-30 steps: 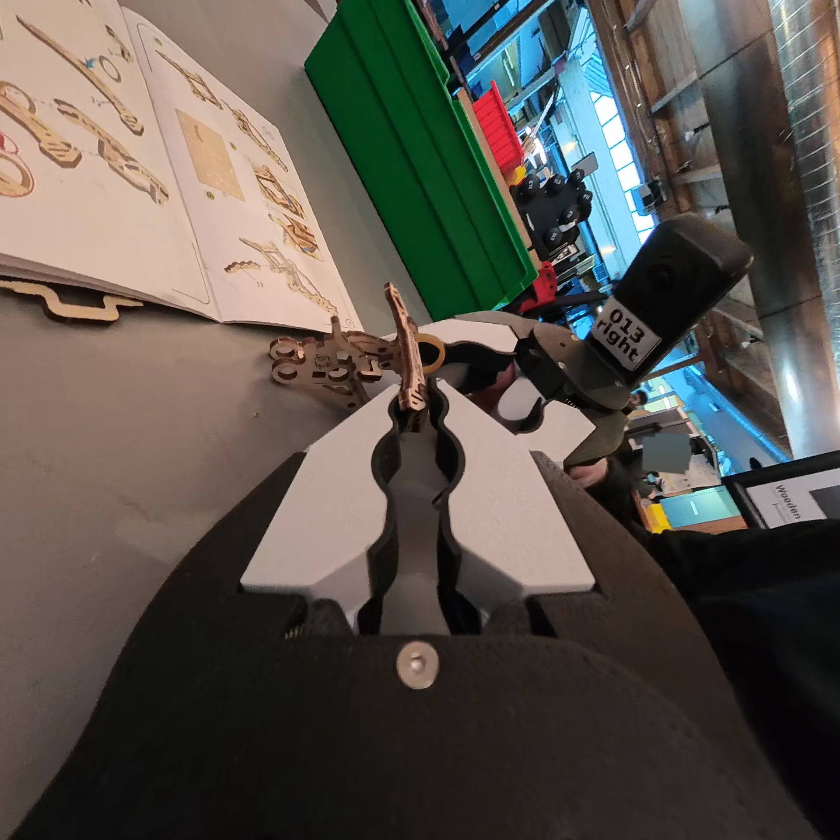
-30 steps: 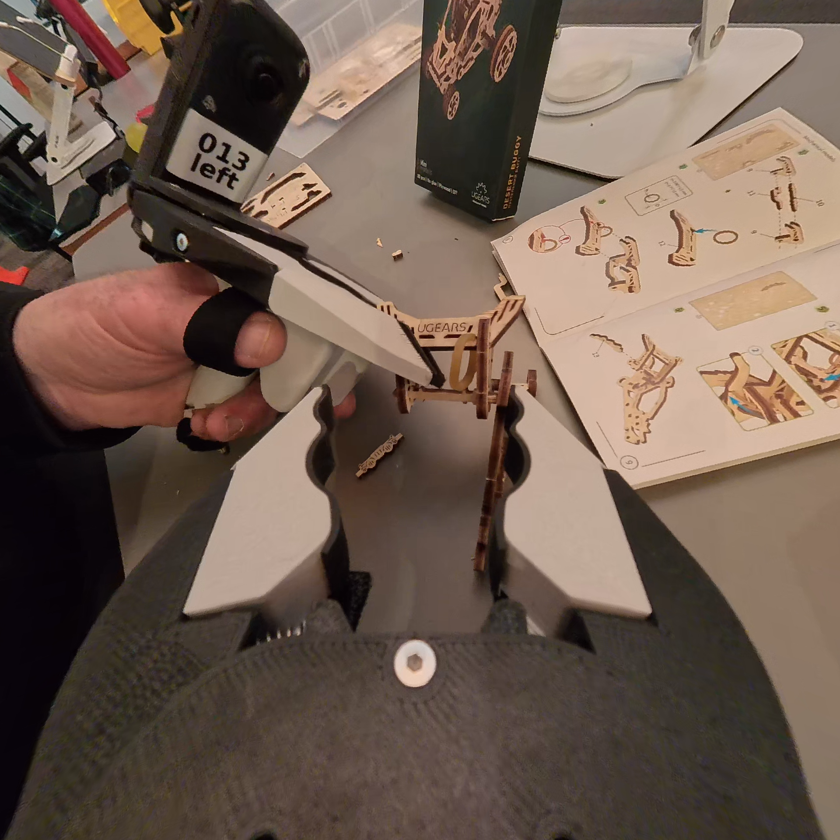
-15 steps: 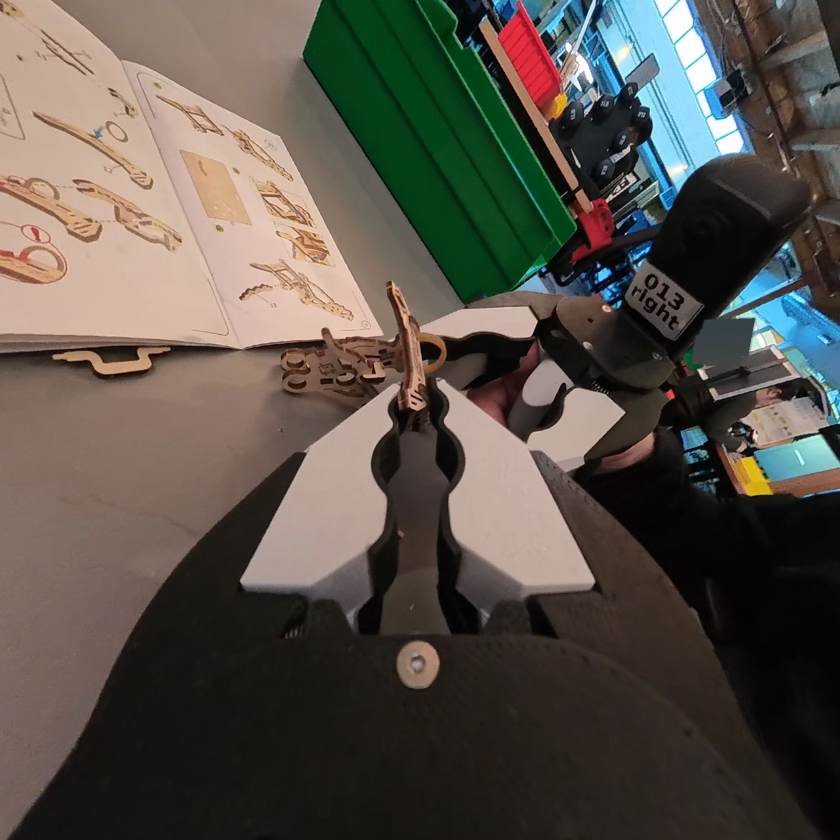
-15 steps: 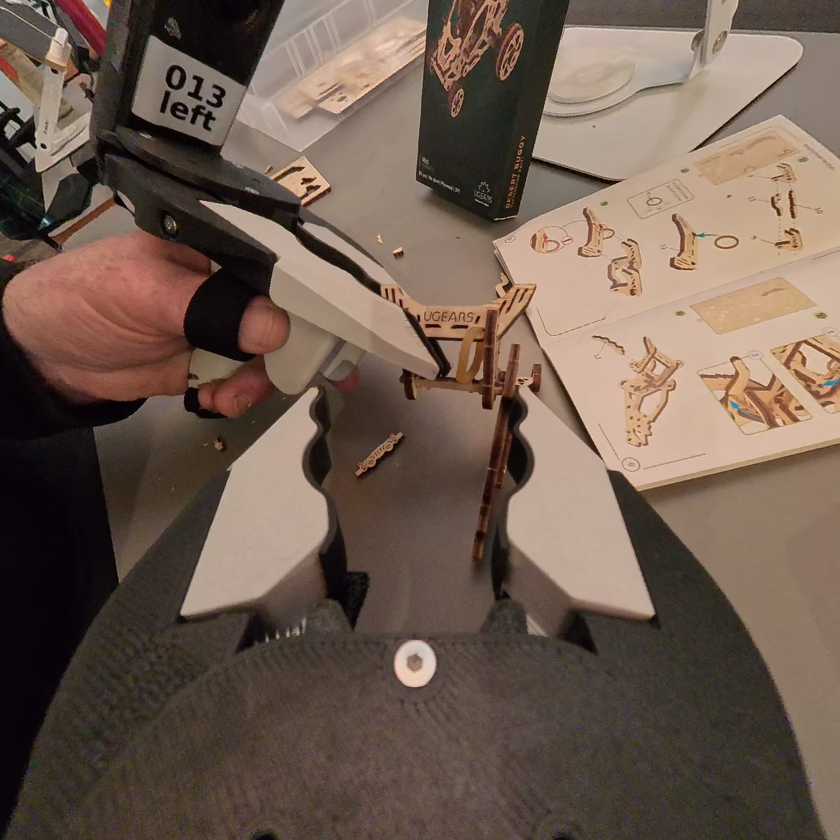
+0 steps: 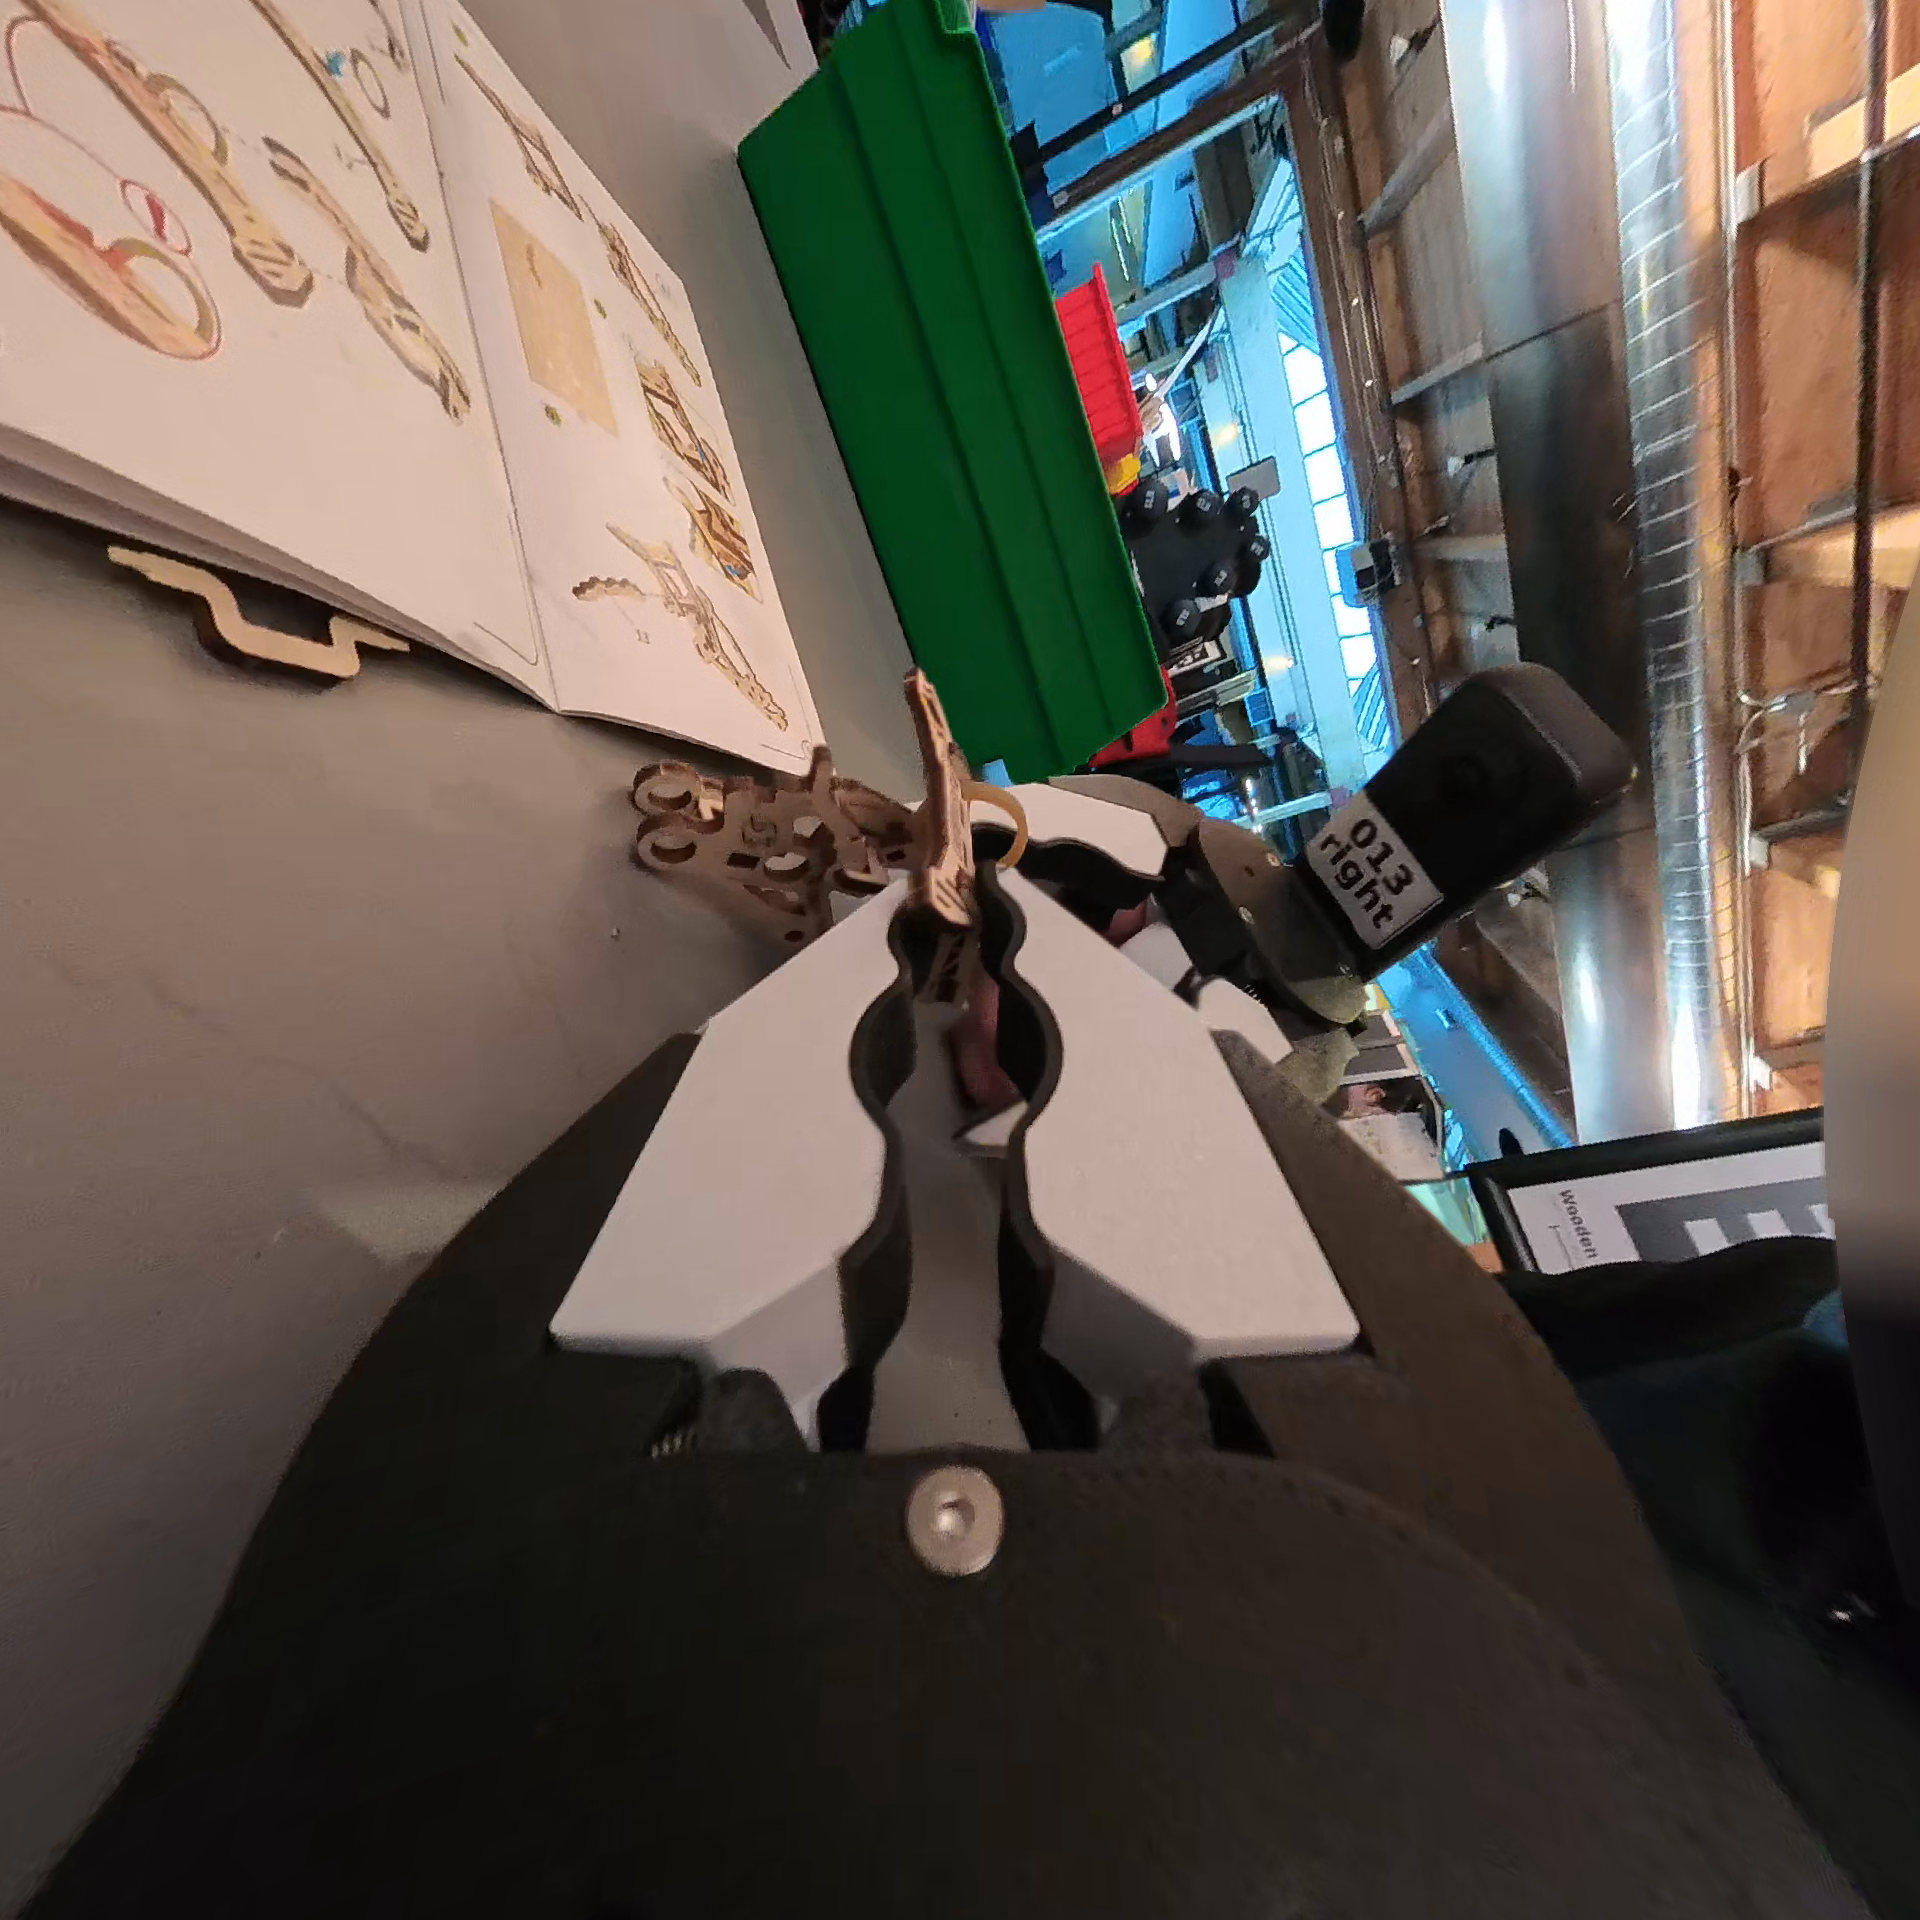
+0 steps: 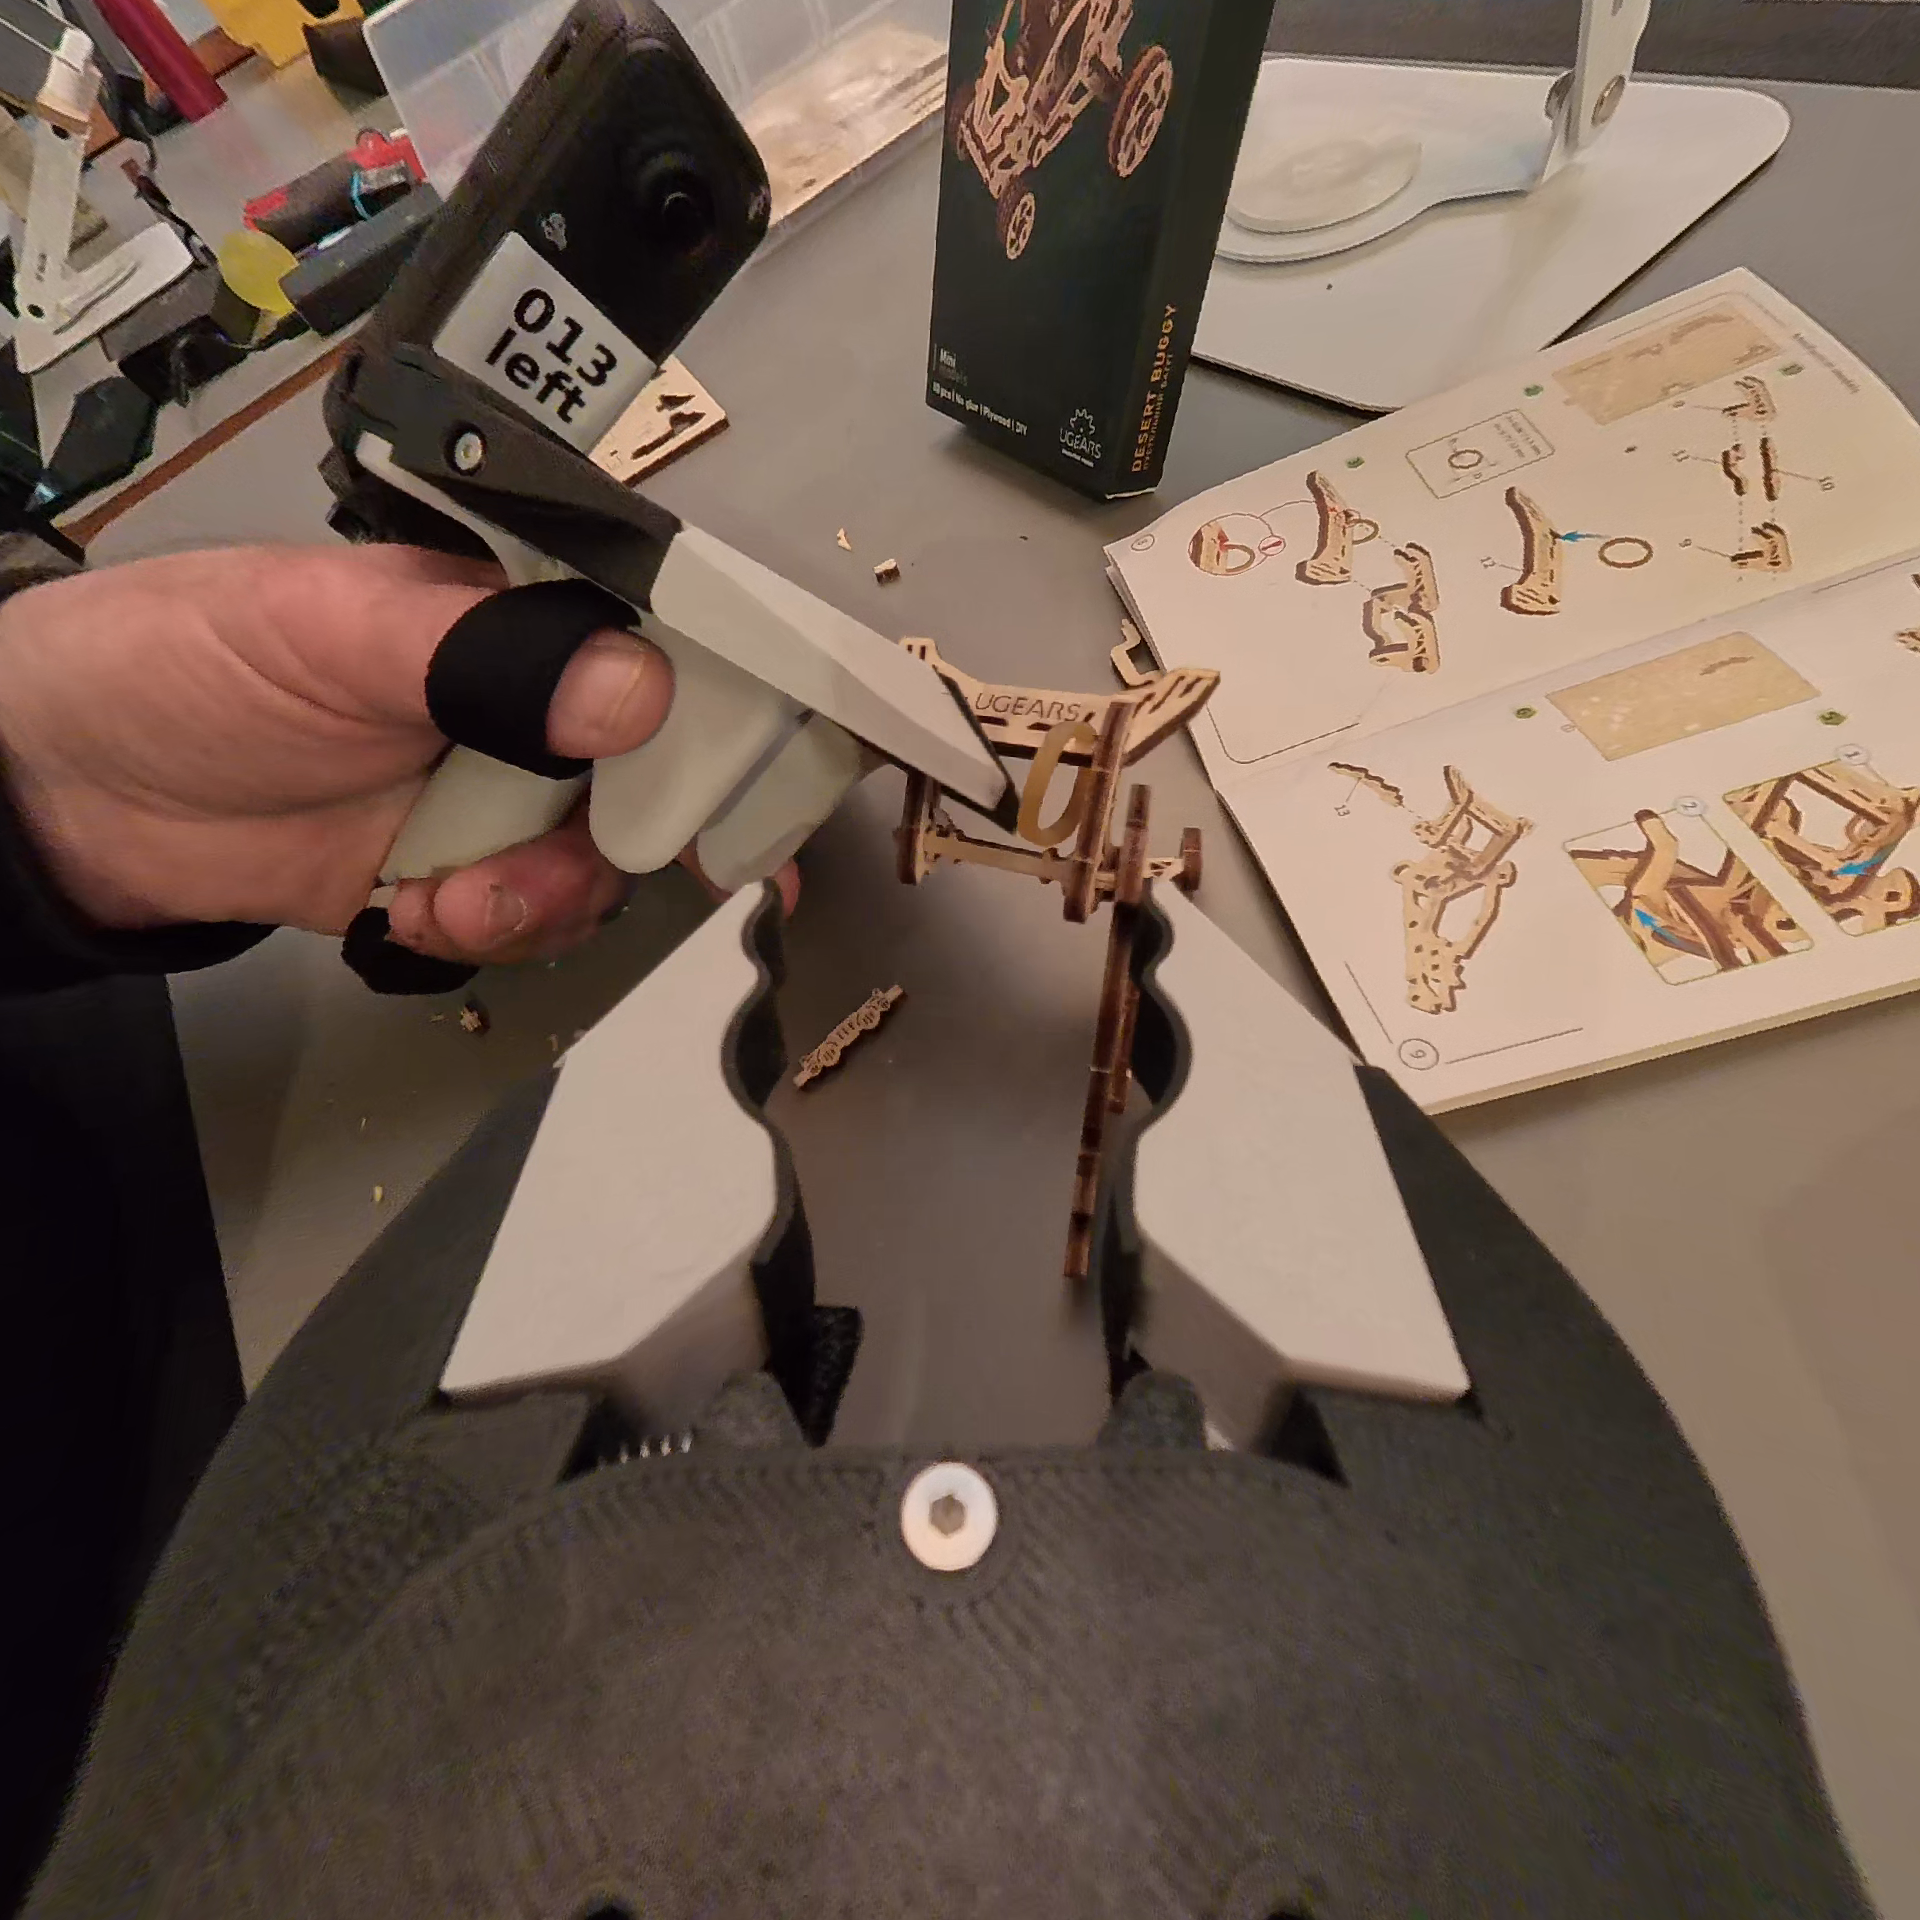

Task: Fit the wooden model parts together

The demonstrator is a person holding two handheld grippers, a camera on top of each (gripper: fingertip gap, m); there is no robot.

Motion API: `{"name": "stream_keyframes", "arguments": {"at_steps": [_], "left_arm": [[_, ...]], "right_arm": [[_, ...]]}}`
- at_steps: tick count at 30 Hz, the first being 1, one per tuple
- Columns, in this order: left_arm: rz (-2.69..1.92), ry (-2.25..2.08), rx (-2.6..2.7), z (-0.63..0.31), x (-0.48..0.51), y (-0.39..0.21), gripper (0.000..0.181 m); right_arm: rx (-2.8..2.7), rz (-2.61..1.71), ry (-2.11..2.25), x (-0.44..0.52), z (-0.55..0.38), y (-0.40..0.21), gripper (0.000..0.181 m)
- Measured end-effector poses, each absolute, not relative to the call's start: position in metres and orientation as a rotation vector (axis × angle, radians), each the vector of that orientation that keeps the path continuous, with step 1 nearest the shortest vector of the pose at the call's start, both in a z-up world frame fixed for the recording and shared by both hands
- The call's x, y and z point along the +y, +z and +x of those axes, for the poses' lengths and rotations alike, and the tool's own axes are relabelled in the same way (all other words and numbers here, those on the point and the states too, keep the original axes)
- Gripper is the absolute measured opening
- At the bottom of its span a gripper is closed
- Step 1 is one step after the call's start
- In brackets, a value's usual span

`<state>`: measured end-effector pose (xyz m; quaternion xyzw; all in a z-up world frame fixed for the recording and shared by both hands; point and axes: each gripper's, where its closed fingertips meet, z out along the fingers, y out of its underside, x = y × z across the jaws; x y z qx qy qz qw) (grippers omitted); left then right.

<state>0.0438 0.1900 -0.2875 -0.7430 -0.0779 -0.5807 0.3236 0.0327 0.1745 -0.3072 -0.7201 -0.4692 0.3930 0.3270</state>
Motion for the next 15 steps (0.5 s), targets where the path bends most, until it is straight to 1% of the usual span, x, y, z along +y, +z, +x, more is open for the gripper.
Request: {"name": "stream_keyframes", "arguments": {"at_steps": [4, 9, 15], "left_arm": [[-1.934, -1.521, -0.254, 0.044, 0.189, -0.288, 0.006], [-1.920, -1.481, -0.274, 0.045, 0.191, -0.288, 0.006], [-1.924, -1.476, -0.264, 0.048, 0.191, -0.288, 0.006]], "right_arm": [[-1.228, -1.891, 0.969, 0.181, 0.034, -0.310, 0.051], [-1.238, -1.876, 0.875, 0.188, 0.037, -0.311, 0.042], [-1.293, -1.858, 0.944, 0.185, 0.042, -0.307, 0.040]]}}
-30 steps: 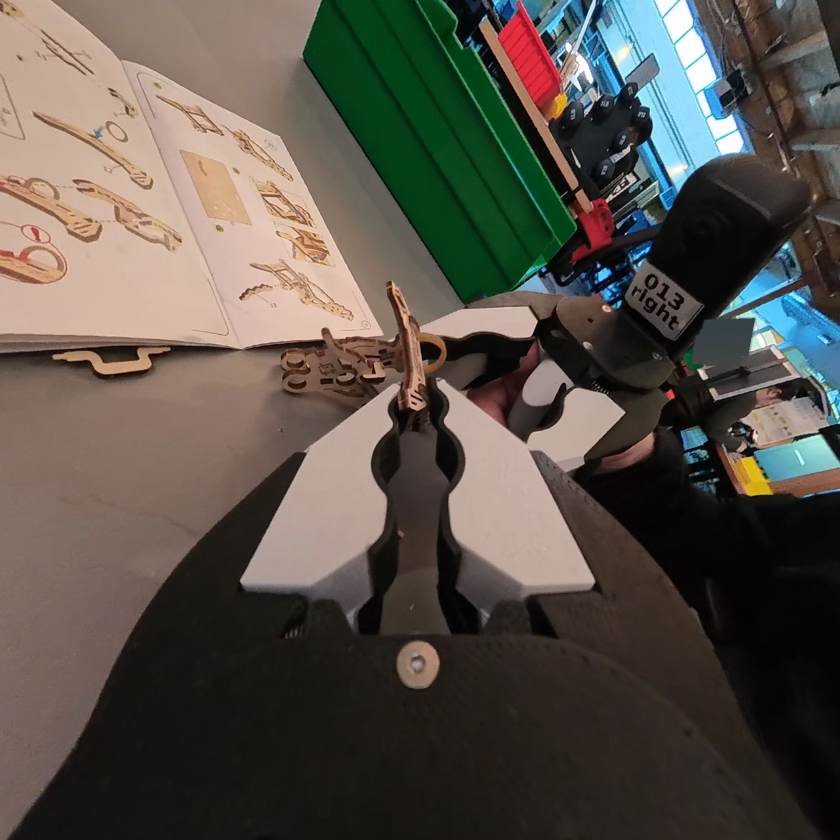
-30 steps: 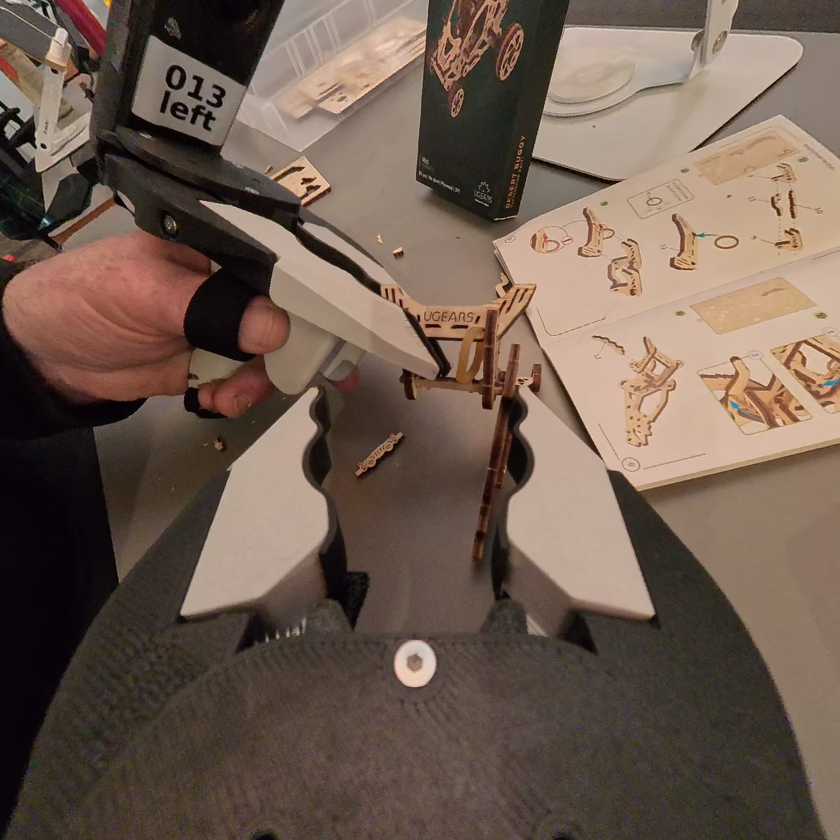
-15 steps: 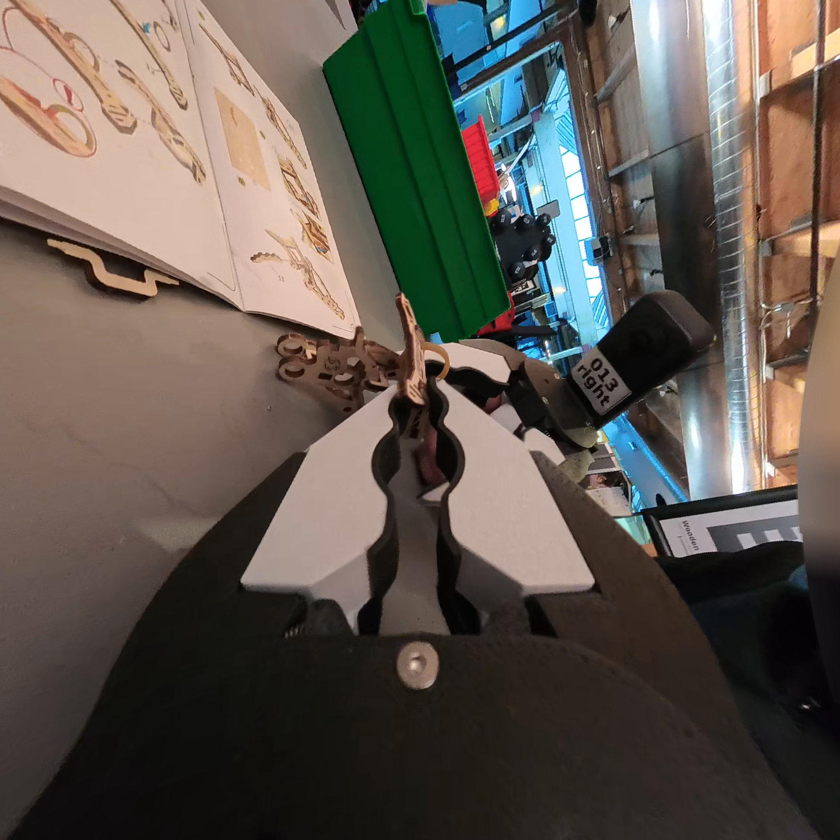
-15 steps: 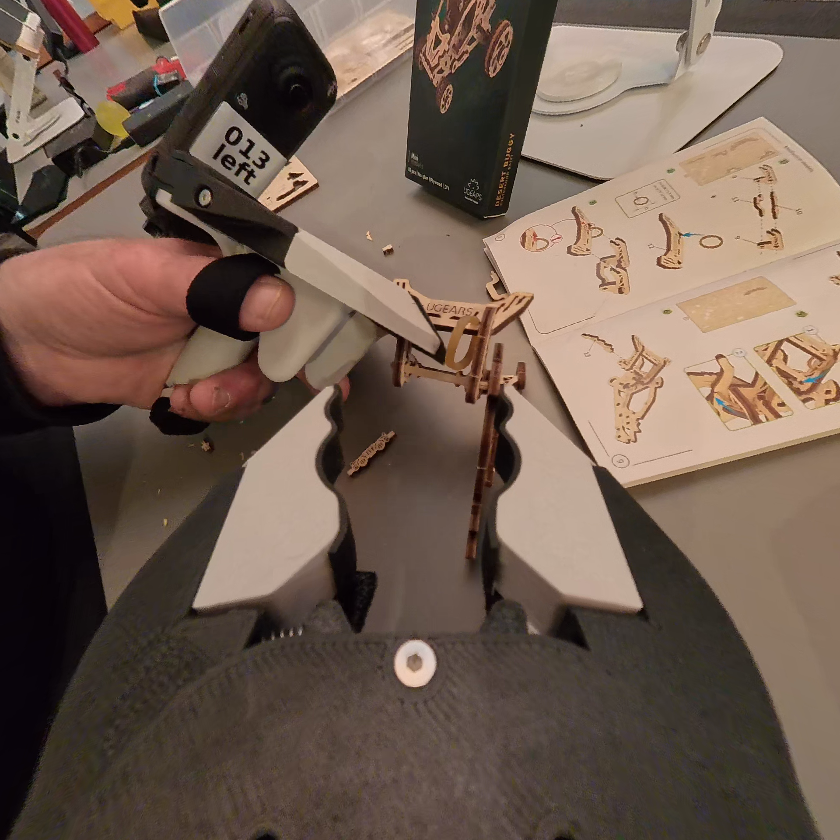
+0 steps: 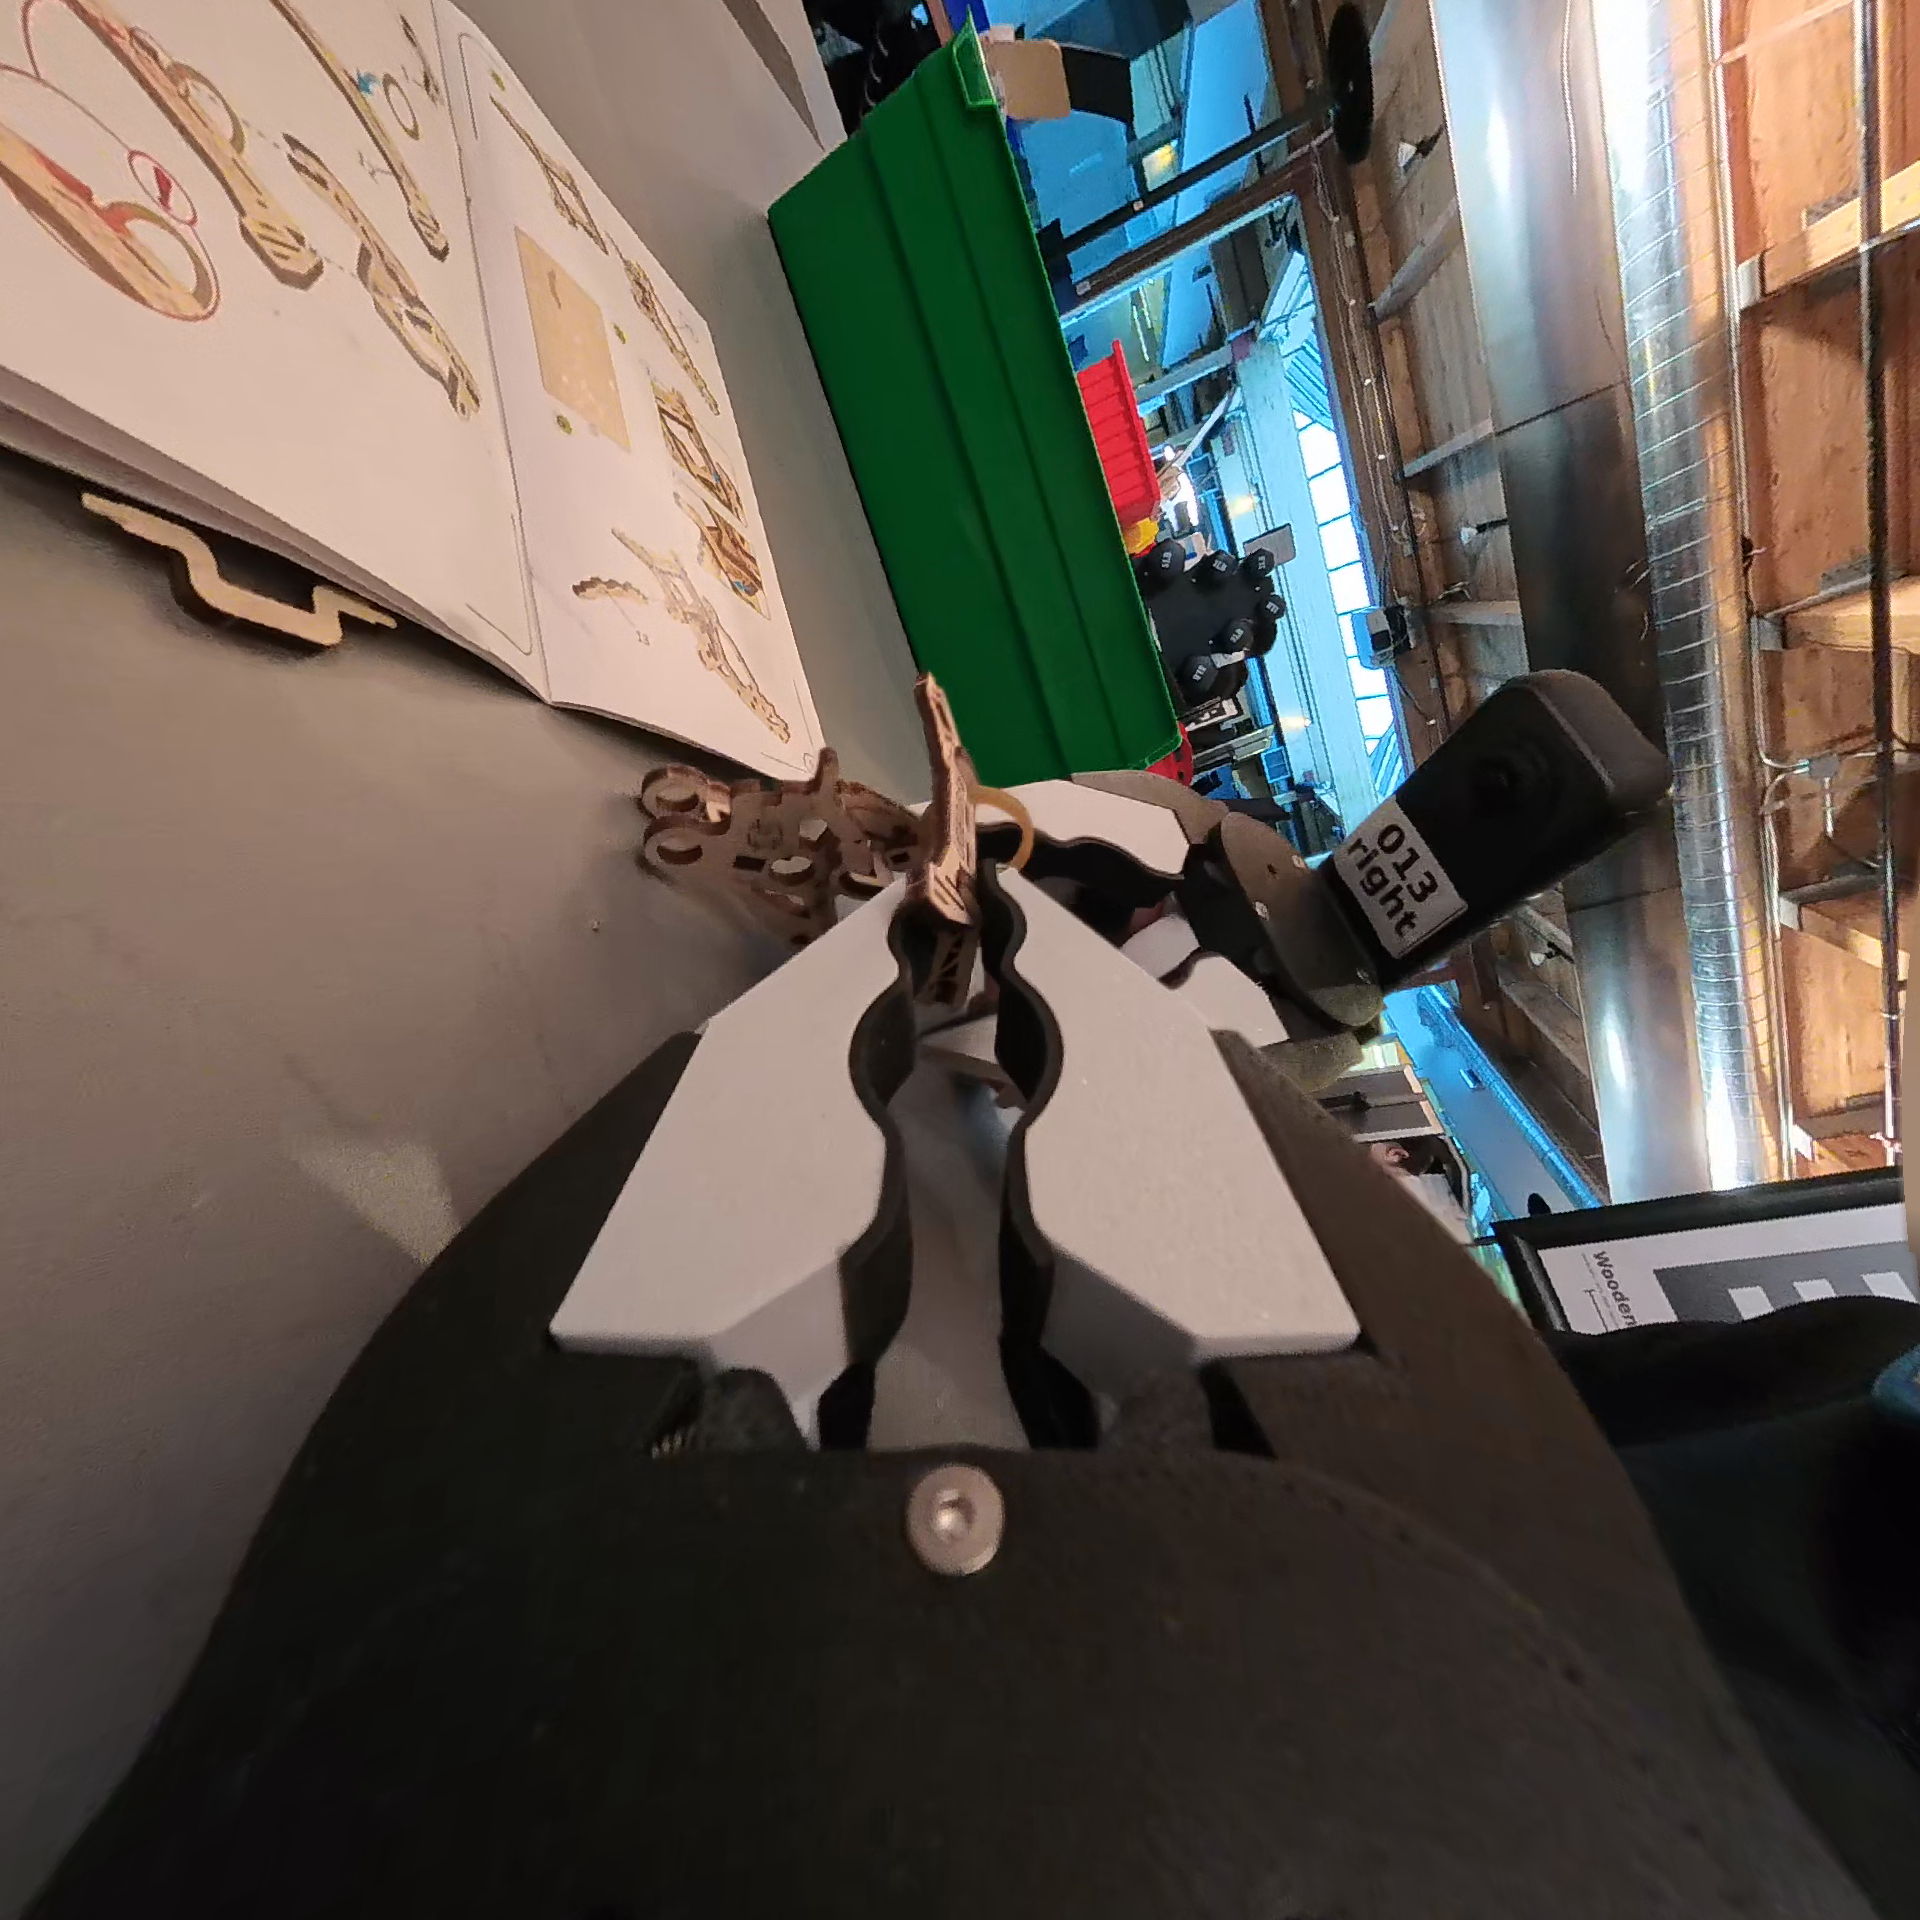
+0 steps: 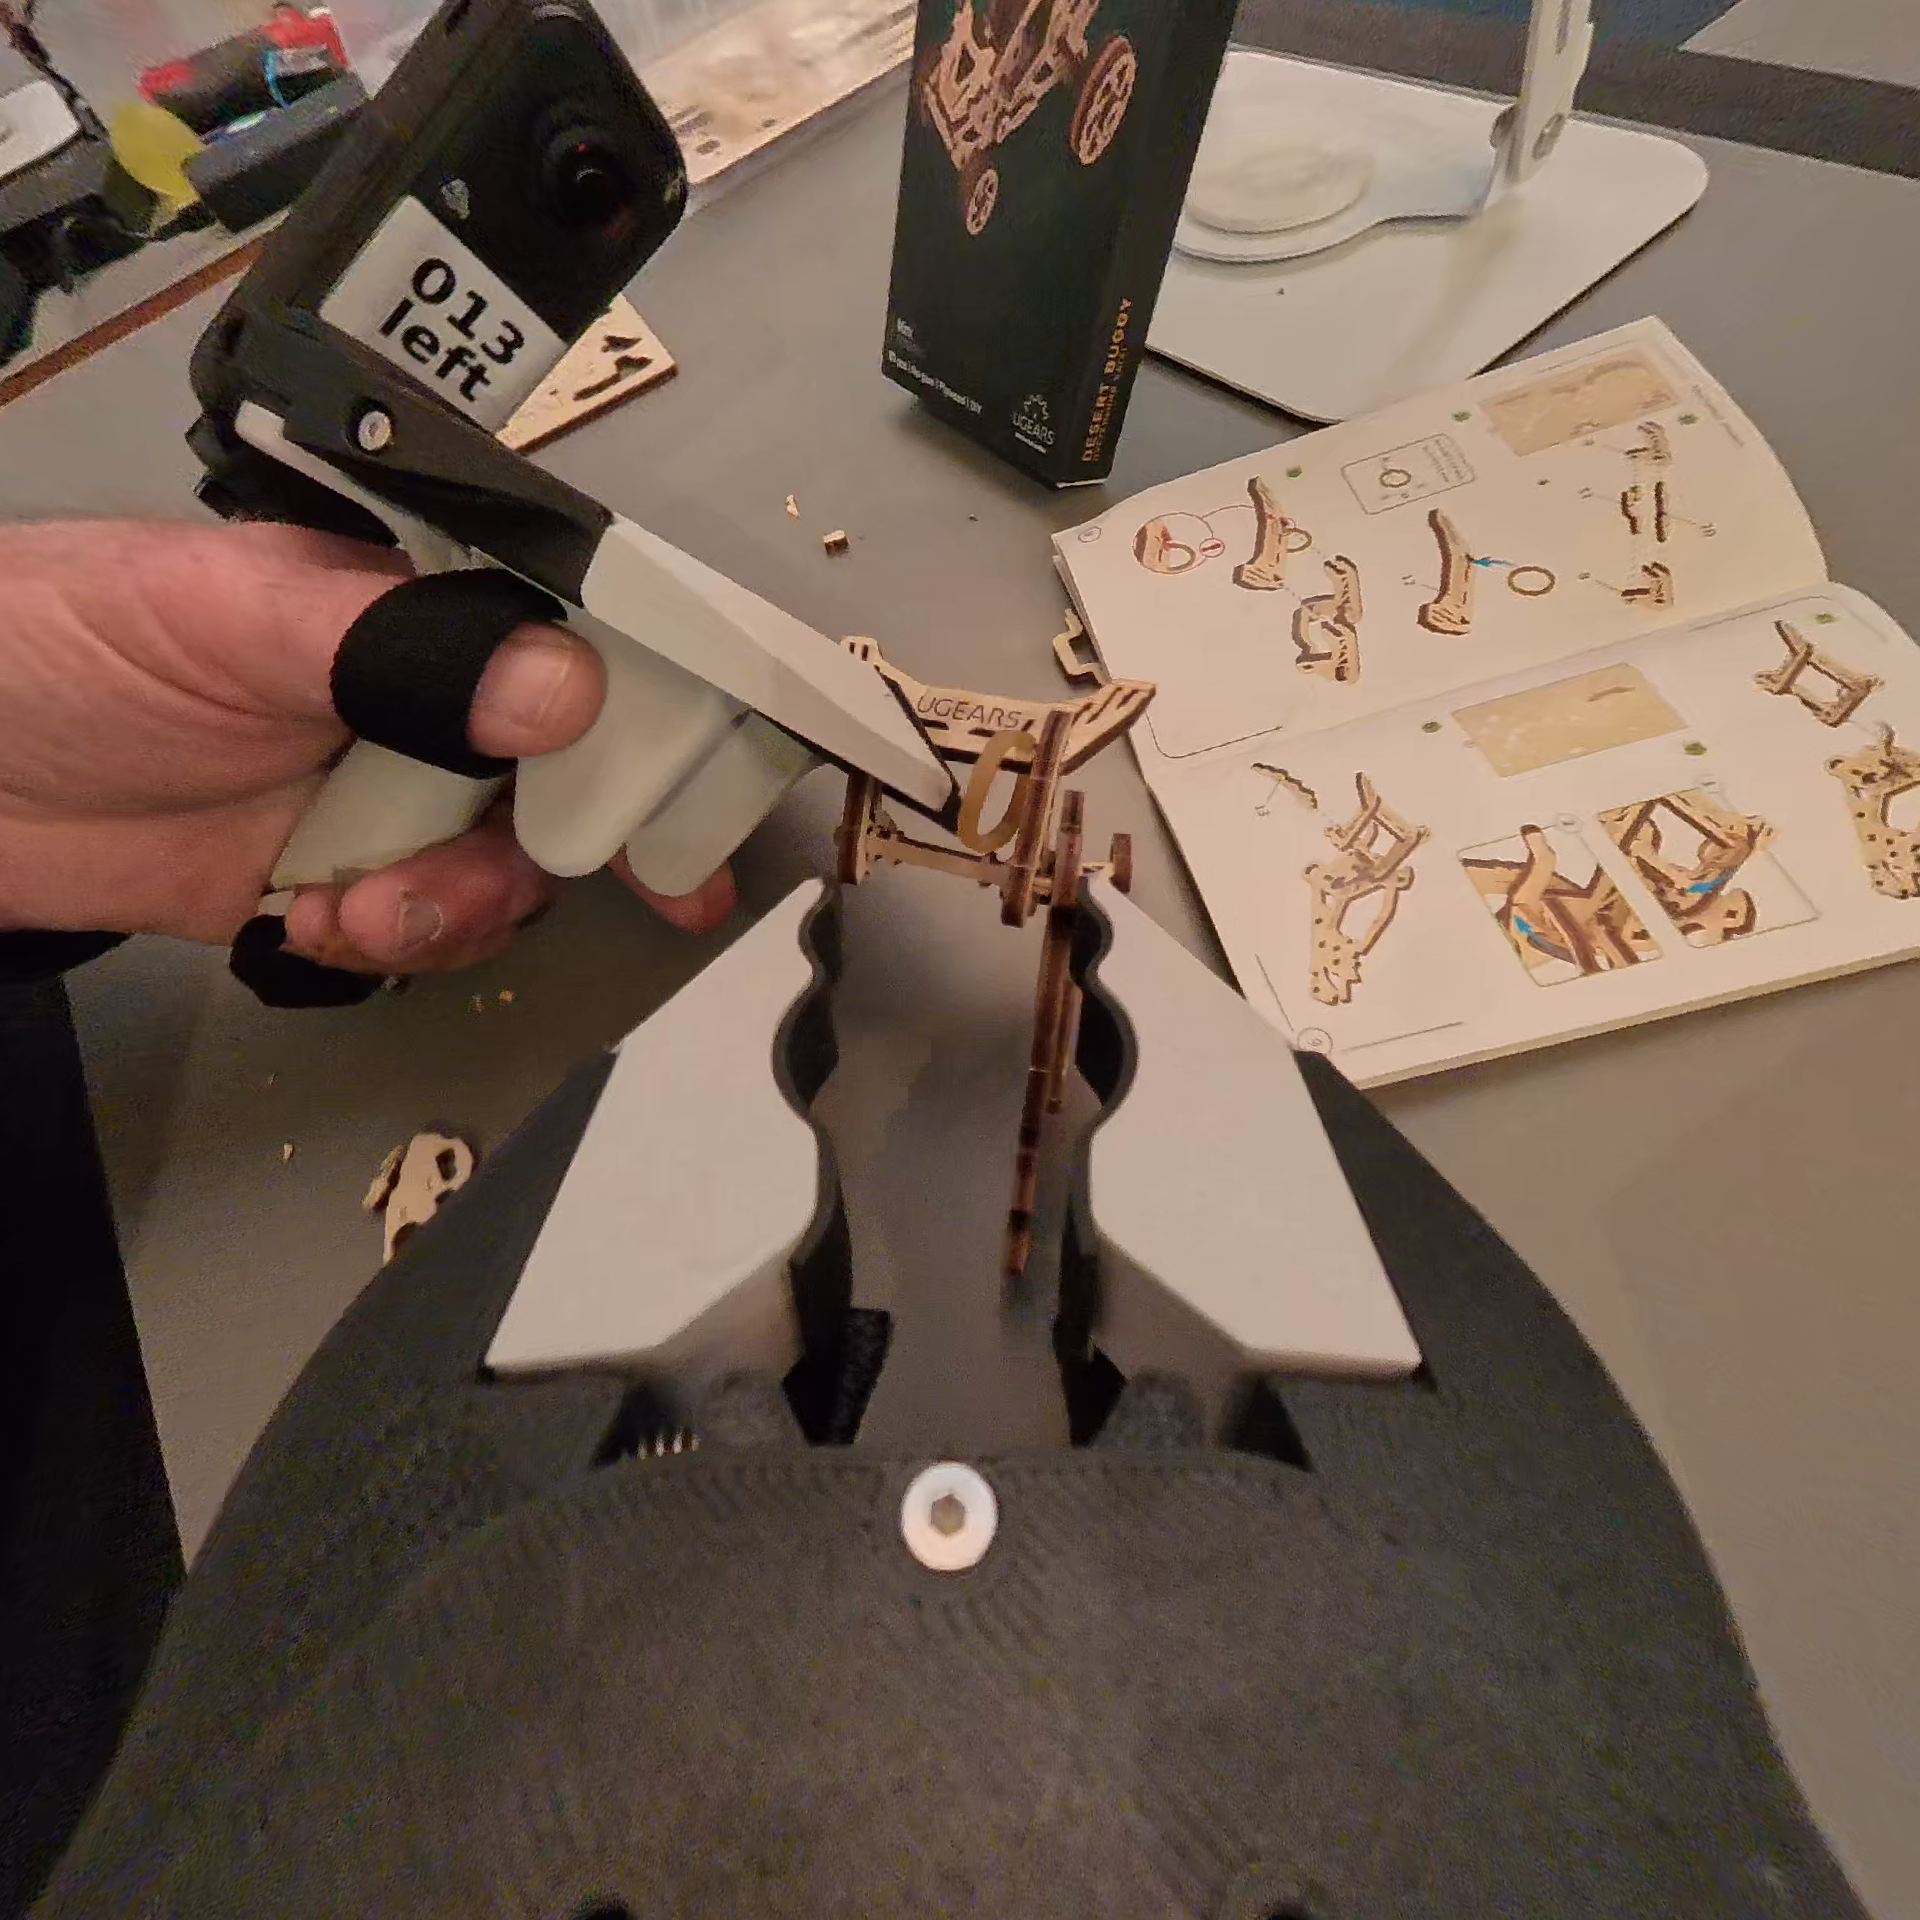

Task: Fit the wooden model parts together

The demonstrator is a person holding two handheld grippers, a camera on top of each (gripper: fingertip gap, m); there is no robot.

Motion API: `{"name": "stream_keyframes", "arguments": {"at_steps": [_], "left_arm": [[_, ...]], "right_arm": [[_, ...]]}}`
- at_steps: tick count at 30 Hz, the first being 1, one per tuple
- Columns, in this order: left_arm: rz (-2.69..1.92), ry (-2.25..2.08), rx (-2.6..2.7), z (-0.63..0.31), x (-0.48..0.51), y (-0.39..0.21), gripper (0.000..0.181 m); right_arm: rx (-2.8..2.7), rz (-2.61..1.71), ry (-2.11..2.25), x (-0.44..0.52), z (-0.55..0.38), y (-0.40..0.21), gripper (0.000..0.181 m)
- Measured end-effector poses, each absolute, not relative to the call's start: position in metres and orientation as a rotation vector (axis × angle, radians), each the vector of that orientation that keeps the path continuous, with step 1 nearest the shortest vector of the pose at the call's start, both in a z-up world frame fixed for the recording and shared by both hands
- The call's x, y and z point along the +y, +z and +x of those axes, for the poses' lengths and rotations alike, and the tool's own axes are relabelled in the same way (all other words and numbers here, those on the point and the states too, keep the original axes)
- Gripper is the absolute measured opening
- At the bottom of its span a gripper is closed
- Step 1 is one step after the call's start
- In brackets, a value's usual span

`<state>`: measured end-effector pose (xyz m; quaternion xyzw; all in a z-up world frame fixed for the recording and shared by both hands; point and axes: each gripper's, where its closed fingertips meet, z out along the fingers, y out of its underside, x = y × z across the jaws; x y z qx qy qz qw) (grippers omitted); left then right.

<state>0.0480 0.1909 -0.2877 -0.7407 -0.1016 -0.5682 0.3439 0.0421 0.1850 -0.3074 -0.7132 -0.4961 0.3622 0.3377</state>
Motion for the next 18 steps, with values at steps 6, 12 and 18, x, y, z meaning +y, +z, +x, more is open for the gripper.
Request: {"name": "stream_keyframes", "arguments": {"at_steps": [6, 12, 18], "left_arm": [[-1.920, -1.477, -0.268, 0.050, 0.192, -0.287, 0.006], [-1.921, -1.463, -0.269, 0.050, 0.192, -0.287, 0.006], [-1.910, -1.456, -0.294, 0.051, 0.192, -0.288, 0.006]], "right_arm": [[-1.297, -1.824, 0.964, 0.190, 0.050, -0.301, 0.031], [-1.340, -1.770, 0.827, 0.199, 0.055, -0.303, 0.013], [-1.360, -1.763, 0.809, 0.201, 0.055, -0.303, 0.009]]}}
